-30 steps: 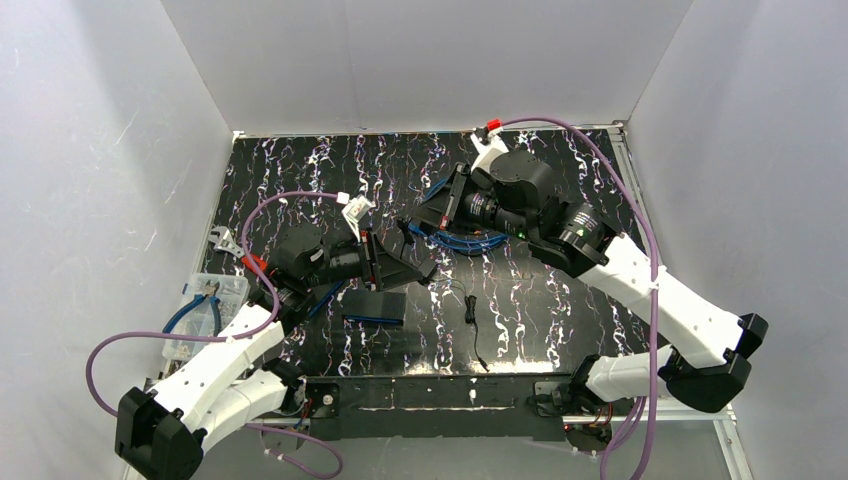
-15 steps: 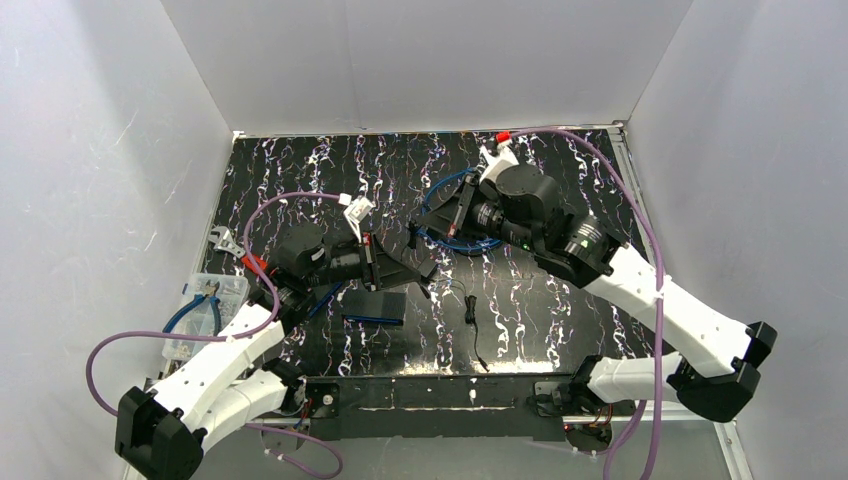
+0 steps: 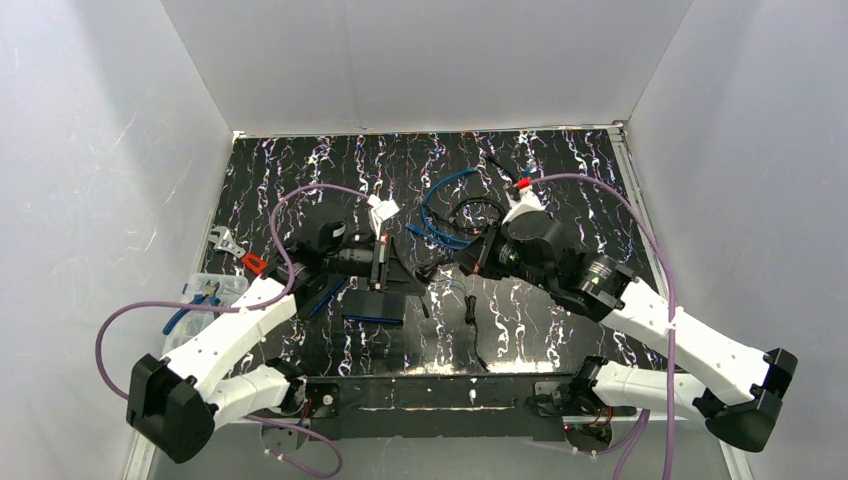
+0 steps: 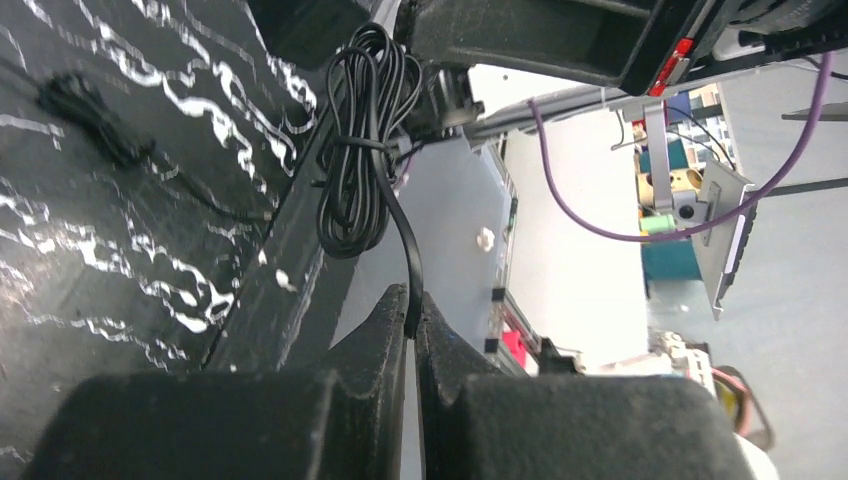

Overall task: Insert the plug into the switch port
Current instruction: Pick up the power from the center of the board.

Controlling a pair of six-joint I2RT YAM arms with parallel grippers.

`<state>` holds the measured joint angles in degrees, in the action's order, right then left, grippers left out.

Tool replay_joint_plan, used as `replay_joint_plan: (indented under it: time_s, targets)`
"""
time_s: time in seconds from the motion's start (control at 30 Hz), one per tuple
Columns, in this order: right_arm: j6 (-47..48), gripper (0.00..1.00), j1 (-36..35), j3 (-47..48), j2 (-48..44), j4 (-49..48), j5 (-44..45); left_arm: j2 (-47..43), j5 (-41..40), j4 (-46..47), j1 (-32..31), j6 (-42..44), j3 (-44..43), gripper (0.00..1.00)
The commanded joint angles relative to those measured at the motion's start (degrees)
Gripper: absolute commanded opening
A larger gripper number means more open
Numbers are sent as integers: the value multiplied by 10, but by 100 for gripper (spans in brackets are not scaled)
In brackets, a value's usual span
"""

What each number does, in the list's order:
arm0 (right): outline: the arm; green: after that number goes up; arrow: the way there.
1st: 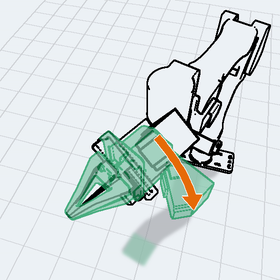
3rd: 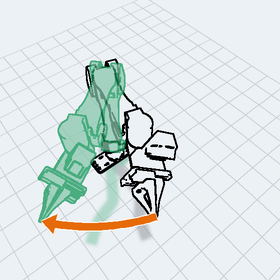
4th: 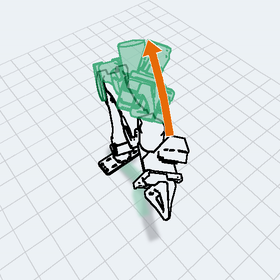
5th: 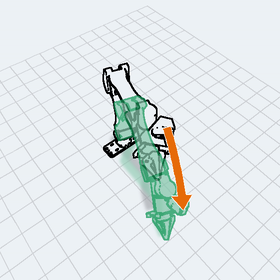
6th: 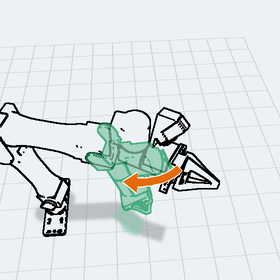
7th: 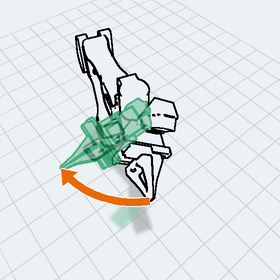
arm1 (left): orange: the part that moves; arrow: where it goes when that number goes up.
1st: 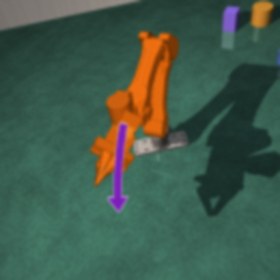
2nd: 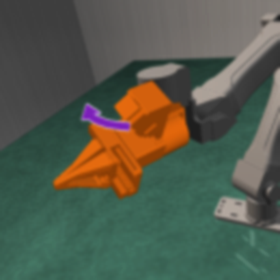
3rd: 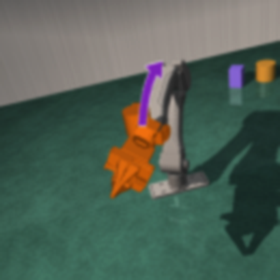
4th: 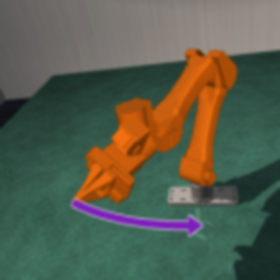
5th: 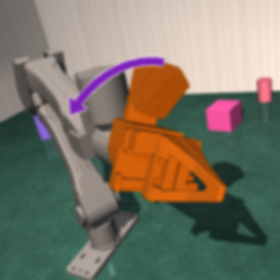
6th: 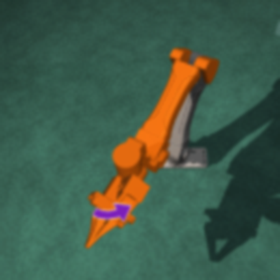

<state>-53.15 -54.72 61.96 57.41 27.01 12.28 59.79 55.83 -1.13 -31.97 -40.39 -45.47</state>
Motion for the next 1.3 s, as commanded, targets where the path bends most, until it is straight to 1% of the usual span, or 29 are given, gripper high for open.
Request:
replay_joint_plan:
  time_s: [0.0,0.37,0.53,0.6,0.67,0.8,0.93,1.0,1.13,1.2,1.27]
  targets:
    - [-32,1,1,-54,-20,-9,35,22,51,-57,-14,30,1,0]
    - [-86,1,2,-168,-53,-12,38,109,71,-58,-81,31,25,0]
    - [-96,1,2,-214,-70,-9,22,152,66,-59,-98,34,32,0]
    - [-97,3,2,-231,-78,-10,15,162,63,-59,-102,34,33,0]
    - [-97,6,2,-244,-83,-10,8,166,61,-59,-103,35,32,0]
    - [-79,18,2,-273,-98,-11,-22,182,57,-56,-106,37,29,0]
    - [-45,28,2,-281,-105,-5,-49,198,56,-52,-108,37,30,0]
    - [-25,34,2,-280,-106,-1,-67,208,58,-50,-109,37,29,0]
    - [25,43,2,-272,-112,13,-99,221,63,-47,-111,37,26,0]
    - [68,46,2,-261,-119,19,-115,224,67,-44,-112,38,26,0]
    - [102,48,2,-246,-124,33,-118,225,69,-44,-113,38,27,0]
